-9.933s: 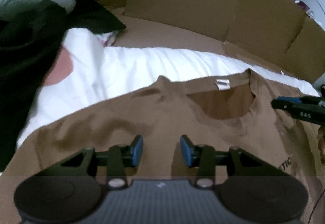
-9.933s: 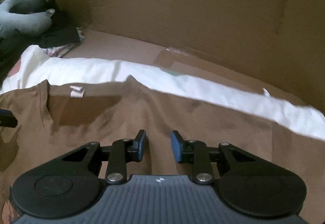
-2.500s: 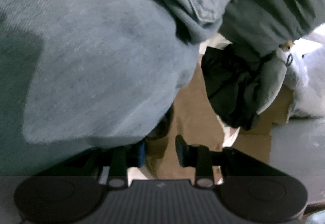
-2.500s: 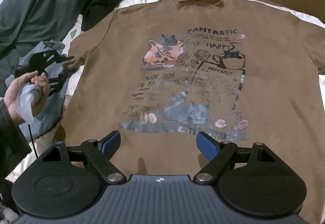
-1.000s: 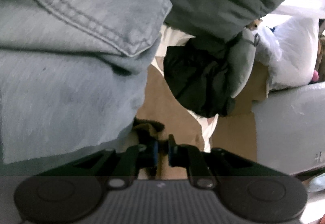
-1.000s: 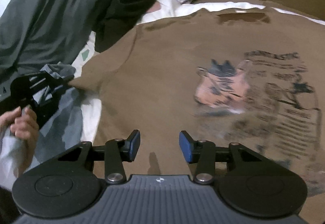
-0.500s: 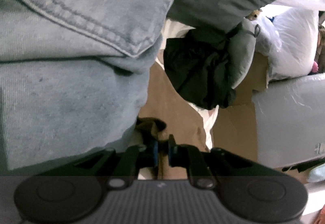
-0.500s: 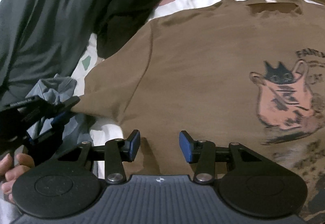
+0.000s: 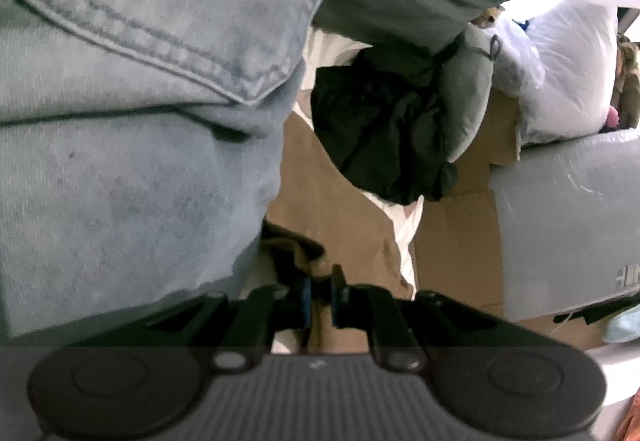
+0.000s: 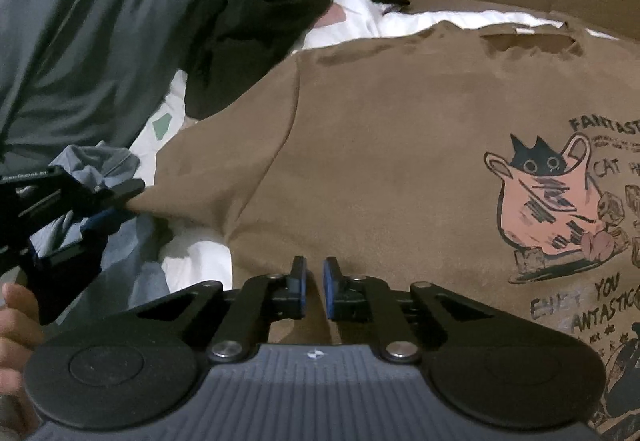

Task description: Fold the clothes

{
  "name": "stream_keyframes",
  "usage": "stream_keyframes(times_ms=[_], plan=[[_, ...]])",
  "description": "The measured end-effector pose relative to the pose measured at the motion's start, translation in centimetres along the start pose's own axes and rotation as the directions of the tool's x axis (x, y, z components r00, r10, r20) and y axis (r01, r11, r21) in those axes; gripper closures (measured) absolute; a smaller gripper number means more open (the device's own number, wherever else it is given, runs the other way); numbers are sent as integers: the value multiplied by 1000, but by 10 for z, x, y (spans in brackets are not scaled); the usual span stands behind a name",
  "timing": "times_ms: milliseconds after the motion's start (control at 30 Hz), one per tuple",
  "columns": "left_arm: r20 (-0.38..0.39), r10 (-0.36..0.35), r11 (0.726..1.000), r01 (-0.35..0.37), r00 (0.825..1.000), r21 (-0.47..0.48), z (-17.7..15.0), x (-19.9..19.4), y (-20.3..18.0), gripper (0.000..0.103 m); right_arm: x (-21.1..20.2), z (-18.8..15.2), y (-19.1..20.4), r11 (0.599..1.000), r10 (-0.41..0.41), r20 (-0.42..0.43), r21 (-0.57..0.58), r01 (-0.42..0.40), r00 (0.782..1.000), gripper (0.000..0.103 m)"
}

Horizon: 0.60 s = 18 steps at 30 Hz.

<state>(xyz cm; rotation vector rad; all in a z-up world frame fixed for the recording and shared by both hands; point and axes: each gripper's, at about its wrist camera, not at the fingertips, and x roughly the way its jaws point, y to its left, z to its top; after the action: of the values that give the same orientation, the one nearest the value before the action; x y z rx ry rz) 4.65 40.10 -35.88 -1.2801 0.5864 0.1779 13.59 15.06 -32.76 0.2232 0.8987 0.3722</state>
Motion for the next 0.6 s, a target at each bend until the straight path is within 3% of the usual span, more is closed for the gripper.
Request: stream_keyframes(times_ms=[133, 300, 600], plan=[[4, -6, 1000, 6, 1000, -14, -1, 1, 2, 94, 4, 3, 16, 998, 10, 14, -56, -9, 1000, 96], [-7, -24, 1000, 24, 1000, -4, 0, 1, 0, 94, 13, 4, 15, 999, 29, -5, -15, -29, 1000, 95], [-139, -97, 989, 112, 985, 97, -12, 21, -25, 94, 29, 6, 12, 996, 66, -38, 69, -63, 997, 95]])
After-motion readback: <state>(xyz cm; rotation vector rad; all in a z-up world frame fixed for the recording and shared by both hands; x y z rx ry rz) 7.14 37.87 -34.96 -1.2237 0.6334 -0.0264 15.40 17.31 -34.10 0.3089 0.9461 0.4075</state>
